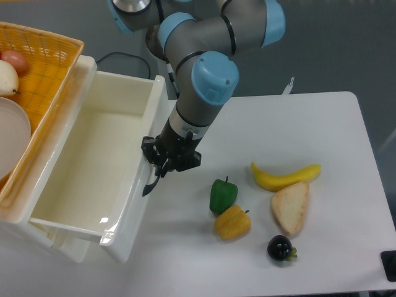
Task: Slide open the top white drawer
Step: 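Keep pulling the upper drawer out along its rails, then open the gripper, release the handle and lift away from the drawer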
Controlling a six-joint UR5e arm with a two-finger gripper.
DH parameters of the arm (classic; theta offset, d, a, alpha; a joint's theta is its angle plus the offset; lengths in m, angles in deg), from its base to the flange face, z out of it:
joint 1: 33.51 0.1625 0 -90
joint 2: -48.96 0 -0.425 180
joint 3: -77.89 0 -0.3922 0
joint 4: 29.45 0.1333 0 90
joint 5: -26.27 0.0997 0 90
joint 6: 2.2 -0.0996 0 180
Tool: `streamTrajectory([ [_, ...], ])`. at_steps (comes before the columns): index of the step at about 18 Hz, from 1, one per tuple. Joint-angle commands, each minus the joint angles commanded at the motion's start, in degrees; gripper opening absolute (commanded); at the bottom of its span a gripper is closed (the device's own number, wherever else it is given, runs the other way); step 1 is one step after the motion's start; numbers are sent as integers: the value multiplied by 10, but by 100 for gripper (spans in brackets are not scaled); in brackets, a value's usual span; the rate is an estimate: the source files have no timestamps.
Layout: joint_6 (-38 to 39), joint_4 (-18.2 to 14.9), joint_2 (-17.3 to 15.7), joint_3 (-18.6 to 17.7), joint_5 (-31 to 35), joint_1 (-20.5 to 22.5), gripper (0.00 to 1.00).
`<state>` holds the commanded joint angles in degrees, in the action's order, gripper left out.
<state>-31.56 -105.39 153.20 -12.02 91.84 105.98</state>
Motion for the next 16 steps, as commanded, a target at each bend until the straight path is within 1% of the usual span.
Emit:
streamTrajectory([
  [3,-1,1,1,0,0,0,17],
  [4,-1,1,3,0,0,0,19],
  [7,-2,2,4,1,0,0,43],
  [10,-20,2,4,1,0,0,63],
  [11,-29,1,4,1,0,0,67],
  [16,-32,0,4,1,-4,6,68],
])
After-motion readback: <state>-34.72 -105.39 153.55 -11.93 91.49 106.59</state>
